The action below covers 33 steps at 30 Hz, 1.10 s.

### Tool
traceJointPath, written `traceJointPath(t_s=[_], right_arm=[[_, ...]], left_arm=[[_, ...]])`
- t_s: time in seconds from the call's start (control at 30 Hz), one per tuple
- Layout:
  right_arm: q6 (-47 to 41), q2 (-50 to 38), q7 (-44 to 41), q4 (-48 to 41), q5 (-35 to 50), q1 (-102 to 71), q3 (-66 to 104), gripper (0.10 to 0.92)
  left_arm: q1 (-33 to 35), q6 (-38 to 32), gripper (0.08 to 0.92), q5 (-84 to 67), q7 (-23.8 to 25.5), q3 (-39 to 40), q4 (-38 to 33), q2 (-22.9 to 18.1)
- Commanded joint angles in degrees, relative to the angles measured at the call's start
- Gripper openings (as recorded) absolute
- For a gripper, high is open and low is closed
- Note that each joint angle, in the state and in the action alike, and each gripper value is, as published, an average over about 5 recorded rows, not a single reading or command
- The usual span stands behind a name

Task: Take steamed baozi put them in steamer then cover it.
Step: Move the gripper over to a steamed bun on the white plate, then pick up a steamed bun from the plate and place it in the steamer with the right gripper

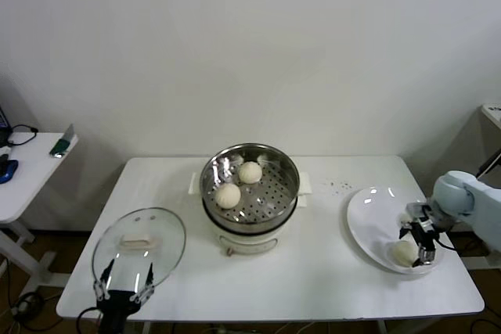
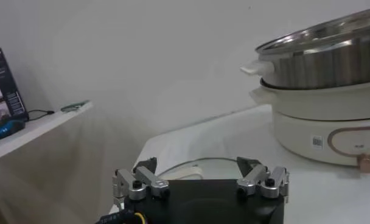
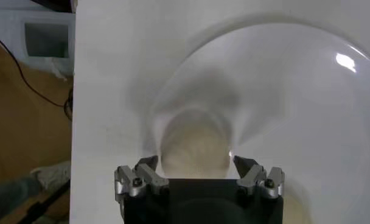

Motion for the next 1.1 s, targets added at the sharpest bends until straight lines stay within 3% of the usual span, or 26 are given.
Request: traceJointPath(t_s=[0.03, 0.43, 0.73, 1.1], right_arm=[[0.24, 1.12, -0.26, -1.34, 0.1, 1.63, -2.56, 0.788], [1.31, 1.49, -0.47, -1.68, 0.51, 4.68, -5.26, 0.714], [18.28, 5.27, -2.75, 2.34, -6.38, 23.98, -16.67, 0.704], [35.58, 20.87, -4.33, 8.61, -6.0, 48.43, -24.84, 0.712]], left_arm=[[0.21, -0.03, 0.823, -0.06, -0.03, -0.24, -0.16, -0.07], [0.89, -0.46, 0.823, -0.49, -0.09, -0.74, -0.2, -0.12], [0.84, -0.39, 0.823, -0.38, 0.08, -0.49, -0.37, -0.04], [1.87, -0.36, 0.823, -0.07, -0.23, 0.09, -0.84, -0.64]])
